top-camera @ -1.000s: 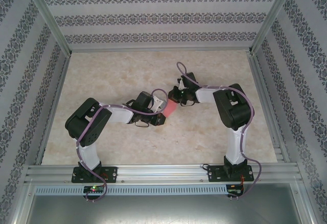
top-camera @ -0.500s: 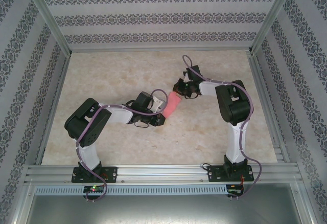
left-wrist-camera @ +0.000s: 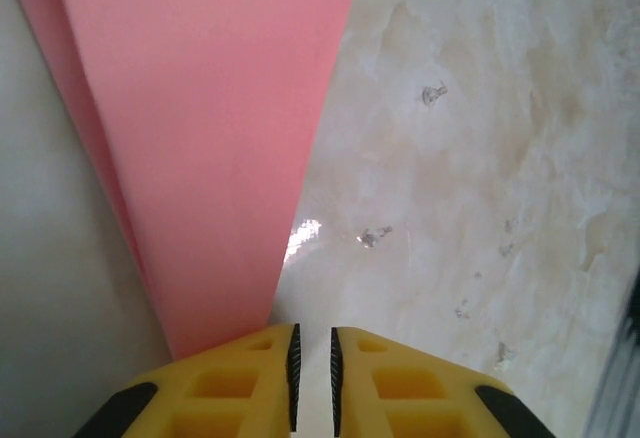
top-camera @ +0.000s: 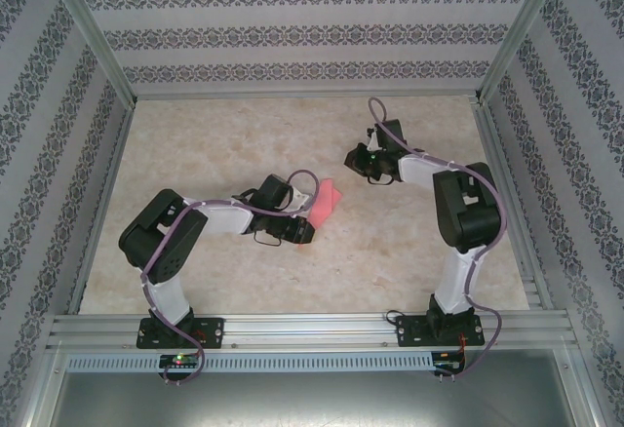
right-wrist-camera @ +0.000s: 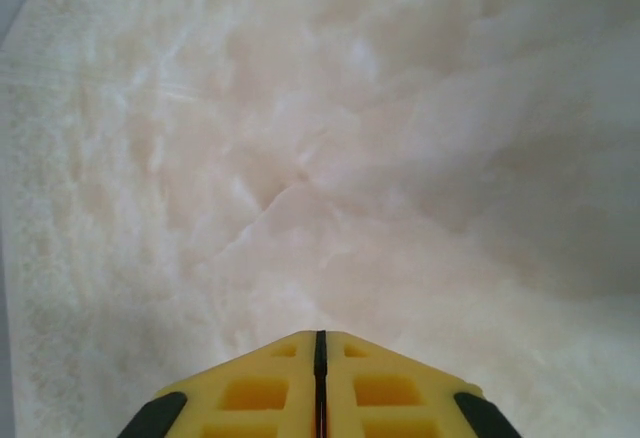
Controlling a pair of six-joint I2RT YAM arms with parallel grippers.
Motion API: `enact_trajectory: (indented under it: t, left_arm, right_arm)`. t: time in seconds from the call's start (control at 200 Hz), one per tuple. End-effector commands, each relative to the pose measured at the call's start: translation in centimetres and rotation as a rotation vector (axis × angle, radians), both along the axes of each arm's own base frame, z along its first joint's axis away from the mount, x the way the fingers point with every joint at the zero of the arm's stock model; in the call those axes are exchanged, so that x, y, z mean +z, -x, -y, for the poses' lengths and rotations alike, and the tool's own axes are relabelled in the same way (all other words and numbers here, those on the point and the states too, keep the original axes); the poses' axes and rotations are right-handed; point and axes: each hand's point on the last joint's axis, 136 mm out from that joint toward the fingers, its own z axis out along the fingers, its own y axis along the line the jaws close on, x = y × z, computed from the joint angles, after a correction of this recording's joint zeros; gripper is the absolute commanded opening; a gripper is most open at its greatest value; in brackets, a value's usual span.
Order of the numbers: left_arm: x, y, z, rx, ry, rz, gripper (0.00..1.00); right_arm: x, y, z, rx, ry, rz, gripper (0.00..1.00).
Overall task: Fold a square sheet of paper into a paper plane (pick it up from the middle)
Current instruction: Fold the wing for the fifth time at the center of the table, then move a paper plane to the center of the table.
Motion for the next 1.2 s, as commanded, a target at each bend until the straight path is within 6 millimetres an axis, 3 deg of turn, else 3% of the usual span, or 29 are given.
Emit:
enact_trajectory:
  t: [0.0,0.135,0.225,0.375,0.515,0.884,1.194]
  left_arm:
    - [3.6,-0.4,0.8,0.012,0.052,-0.015,0.23]
    - [6.5,-1.1,1.1,0.020,0.075,0.035,0.28]
    - [7.1,-1.6,0.3,0.037,0.021,0.070,0.33]
    - [5.9,-2.0,-1.7,0.060,-0.147,0.088,0.42]
    - [5.3,-2.1,-1.3,0.063,-0.183,0.081,0.48]
    - [0.8,-2.9,-2.0,0.070,-0.404,0.091,0.49]
    - [-0.2,-3.3,-2.8,0.093,-0.468,0.102,0.42]
  right_arm:
    - [0.8,1.9,0.0,0.046,0.007,0.008,0.13]
    - [0.5,4.1,0.4,0.065,0.010,-0.012,0.20]
    - [0.5,5.4,0.6,0.076,0.005,-0.021,0.26]
    - [0.6,7.2,0.3,0.098,-0.010,-0.032,0.36]
    - [0.6,8.6,-0.3,0.120,-0.032,-0.047,0.41]
    - [0.0,11.1,-0.9,0.133,-0.066,-0.073,0.44]
    - [-0.6,12.2,-2.2,0.166,-0.074,-0.098,0.44]
